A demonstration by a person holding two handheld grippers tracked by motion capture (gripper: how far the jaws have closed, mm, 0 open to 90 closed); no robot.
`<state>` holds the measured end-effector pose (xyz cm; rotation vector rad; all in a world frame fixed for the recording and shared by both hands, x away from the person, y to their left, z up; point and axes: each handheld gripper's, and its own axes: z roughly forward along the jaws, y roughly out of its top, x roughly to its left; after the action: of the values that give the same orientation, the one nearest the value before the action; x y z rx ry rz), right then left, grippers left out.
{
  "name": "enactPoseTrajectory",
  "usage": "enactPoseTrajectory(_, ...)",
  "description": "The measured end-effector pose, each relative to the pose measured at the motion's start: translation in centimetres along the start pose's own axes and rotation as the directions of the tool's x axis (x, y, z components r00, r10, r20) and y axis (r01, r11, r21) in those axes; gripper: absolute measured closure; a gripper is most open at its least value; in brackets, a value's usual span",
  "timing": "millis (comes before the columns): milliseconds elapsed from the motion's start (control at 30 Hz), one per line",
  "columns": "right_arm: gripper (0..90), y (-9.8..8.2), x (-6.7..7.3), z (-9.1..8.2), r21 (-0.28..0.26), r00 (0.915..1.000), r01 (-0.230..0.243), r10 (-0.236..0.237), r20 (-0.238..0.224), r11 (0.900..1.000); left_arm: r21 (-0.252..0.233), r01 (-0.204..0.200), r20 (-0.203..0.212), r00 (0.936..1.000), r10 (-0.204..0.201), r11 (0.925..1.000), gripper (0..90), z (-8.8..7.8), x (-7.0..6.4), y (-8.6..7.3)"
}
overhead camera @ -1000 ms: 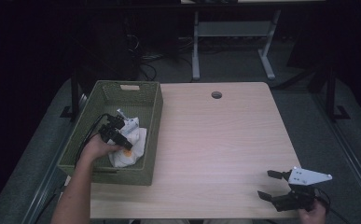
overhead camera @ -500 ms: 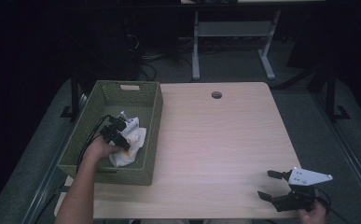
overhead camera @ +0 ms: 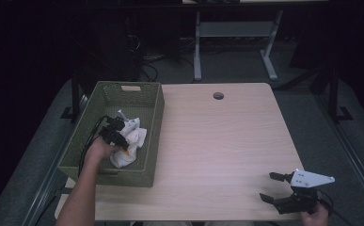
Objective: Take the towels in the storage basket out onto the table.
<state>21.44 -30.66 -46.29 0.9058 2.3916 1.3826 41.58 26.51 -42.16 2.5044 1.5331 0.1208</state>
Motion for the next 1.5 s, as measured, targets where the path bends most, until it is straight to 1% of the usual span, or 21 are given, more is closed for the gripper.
enactPoseTrajectory(67,13.8,0.0,0.0,0.0,0.003,1.0,-0.005,0.005,-0.001,1.0,-0.008,0.006,-0.004,1.0,-0.006,1.0,73.4,-0.3,0.1,-0.1)
enactPoseTrajectory(200,13.8,0.0,-0.1,0.0,0.0,1.0,-0.007,0.007,-0.002,1.0,-0.065,0.038,0.011,0.9992,-0.037,0.9972,73.8,-1.5,0.6,-0.5)
enactPoseTrajectory(333,13.8,0.0,-0.1,0.0,-0.002,1.0,-0.009,0.009,0.001,1.0,-0.129,0.071,0.043,0.9969,-0.066,0.9891,73.8,-2.8,1.0,-1.1)
enactPoseTrajectory(433,13.8,0.0,-0.1,0.0,-0.002,1.0,-0.01,0.01,0.002,1.0,-0.179,0.095,0.079,0.9935,-0.082,0.9793,73.8,-4.0,1.4,-1.8)
enactPoseTrajectory(467,13.8,0.0,-0.1,-0.1,-0.005,1.0,-0.006,0.006,0.003,1.0,-0.179,0.095,0.079,0.9935,-0.082,0.9793,73.8,-4.0,1.4,-1.8)
enactPoseTrajectory(567,13.8,0.0,-0.1,-0.1,-0.011,1.0,-0.005,0.005,0.006,1.0,-0.212,0.111,0.107,0.9902,-0.089,0.9711,73.8,-4.8,1.6,-2.3)
enactPoseTrajectory(633,13.8,0.0,-0.1,-0.1,-0.012,1.0,-0.005,0.005,0.006,1.0,-0.231,0.115,0.104,0.9902,-0.093,0.9661,73.8,-5.2,1.6,-2.5)
enactPoseTrajectory(700,13.8,0.1,-0.1,-0.1,-0.01,0.9999,-0.008,0.008,0.006,1.0,-0.261,0.14,0.134,0.9852,-0.107,0.9551,73.6,-5.8,1.8,-2.8)
enactPoseTrajectory(733,13.8,0.1,-0.1,-0.1,-0.01,0.9999,-0.008,0.008,0.006,1.0,-0.261,0.14,0.134,0.9852,-0.107,0.9551,73.6,-5.8,1.8,-2.8)
enactPoseTrajectory(900,13.8,0.1,-0.1,-0.1,-0.02,0.9998,-0.018,0.018,0.007,1.0,-0.303,0.165,0.176,0.9776,-0.115,0.9385,73.6,-6.5,2.0,-3.2)
enactPoseTrajectory(1000,13.8,0.1,-0.2,-0.1,-0.017,0.9998,-0.017,0.018,0.004,1.0,-0.339,0.182,0.22,0.9692,-0.11,0.9232,73.6,-6.9,1.8,-3.5)
enactPoseTrajectory(1033,13.8,0.1,-0.2,-0.1,-0.02,0.9998,-0.018,0.018,0.003,1.0,-0.339,0.182,0.22,0.9692,-0.11,0.9232,73.6,-6.9,1.8,-3.5)
enactPoseTrajectory(1067,13.8,0.1,-0.1,-0.1,-0.02,0.9998,-0.018,0.018,0.002,1.0,-0.354,0.19,0.246,0.9637,-0.105,0.9157,73.6,-7.0,1.8,-3.7)
enactPoseTrajectory(1133,13.8,0.0,-0.1,-0.1,-0.018,0.9999,-0.017,0.017,0.003,1.0,-0.369,0.203,0.26,0.9595,-0.109,0.9069,73.5,-7.0,1.7,-3.7)
enactPoseTrajectory(1167,13.8,0.0,-0.1,-0.1,-0.018,0.9998,-0.018,0.018,0.003,1.0,-0.379,0.217,0.281,0.9531,-0.111,0.8995,73.5,-7.1,1.8,-3.8)
enactPoseTrajectory(1200,13.8,0.0,-0.1,-0.1,-0.018,0.9998,-0.018,0.018,0.003,1.0,-0.379,0.217,0.281,0.9531,-0.111,0.8995,73.5,-7.1,1.8,-3.8)
enactPoseTrajectory(1267,13.8,0.0,-0.1,-0.2,-0.021,0.9998,-0.018,0.018,0.004,1.0,-0.406,0.242,0.317,0.9417,-0.113,0.8811,73.5,-7.4,1.8,-3.8)
enactPoseTrajectory(1300,13.8,0.0,-0.1,-0.2,-0.022,0.9998,-0.019,0.019,0.004,1.0,-0.417,0.248,0.327,0.9384,-0.11,0.8745,73.5,-7.5,1.8,-3.9)
enactPoseTrajectory(1333,13.8,0.0,-0.1,-0.2,-0.022,0.9998,-0.019,0.019,0.004,1.0,-0.417,0.248,0.327,0.9384,-0.11,0.8745,73.5,-7.5,1.8,-3.9)
enactPoseTrajectory(1400,13.8,0.0,-0.1,-0.2,-0.023,0.9998,-0.018,0.018,0.003,1.0,-0.429,0.258,0.341,0.9338,-0.11,0.8657,73.5,-7.7,1.8,-3.9)
enactPoseTrajectory(1500,13.8,0.0,-0.1,-0.2,-0.022,0.9998,-0.02,0.02,0.002,1.0,-0.437,0.253,0.337,0.9358,-0.103,0.863,73.5,-7.9,1.8,-4.0)
